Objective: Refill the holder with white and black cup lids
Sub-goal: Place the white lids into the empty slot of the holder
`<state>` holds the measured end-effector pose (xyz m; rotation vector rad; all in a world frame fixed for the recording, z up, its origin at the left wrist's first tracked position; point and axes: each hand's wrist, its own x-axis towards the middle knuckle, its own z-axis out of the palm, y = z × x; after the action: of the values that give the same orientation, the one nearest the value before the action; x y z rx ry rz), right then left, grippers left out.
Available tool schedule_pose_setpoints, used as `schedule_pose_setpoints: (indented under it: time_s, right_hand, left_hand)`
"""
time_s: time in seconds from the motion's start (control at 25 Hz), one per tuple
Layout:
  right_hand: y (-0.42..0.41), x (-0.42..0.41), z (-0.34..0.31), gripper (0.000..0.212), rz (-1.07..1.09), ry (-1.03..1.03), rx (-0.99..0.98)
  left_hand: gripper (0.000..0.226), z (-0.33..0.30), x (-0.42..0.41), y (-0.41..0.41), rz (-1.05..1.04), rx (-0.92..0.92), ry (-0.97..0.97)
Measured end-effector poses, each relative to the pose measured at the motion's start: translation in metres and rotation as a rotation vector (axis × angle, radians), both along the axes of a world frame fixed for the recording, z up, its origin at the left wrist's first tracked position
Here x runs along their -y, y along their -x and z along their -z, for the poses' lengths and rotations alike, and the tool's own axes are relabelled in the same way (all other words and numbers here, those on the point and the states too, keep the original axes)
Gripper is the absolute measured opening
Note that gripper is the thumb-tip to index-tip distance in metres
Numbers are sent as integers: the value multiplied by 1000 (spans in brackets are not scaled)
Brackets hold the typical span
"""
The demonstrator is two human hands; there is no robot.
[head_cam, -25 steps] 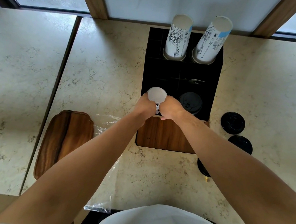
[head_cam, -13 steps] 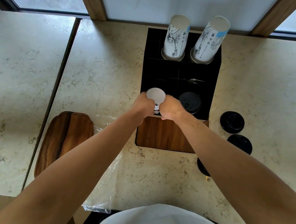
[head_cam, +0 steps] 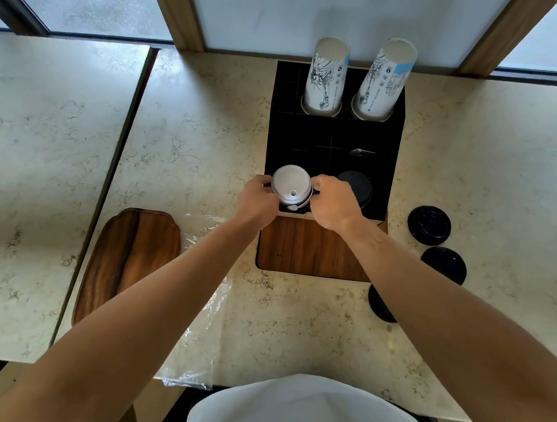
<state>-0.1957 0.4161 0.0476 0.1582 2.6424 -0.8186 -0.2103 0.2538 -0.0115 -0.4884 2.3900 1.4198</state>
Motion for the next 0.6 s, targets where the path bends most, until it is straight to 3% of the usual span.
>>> schedule_pose_setpoints:
  time_s: [0.12,0.28,0.6]
  right_hand:
    - [-21,-2,-12,54,77,154,-40]
    - [-50,-5,-16,69,85,178,-9]
    - [-94,-11,-9,69,131,149,9]
  left_hand:
    - [56,-8,8,-14,27,-50,41]
    - [62,-10,13,-35,152,-89,110]
    - [59,-16,10,-71,280,-62,121]
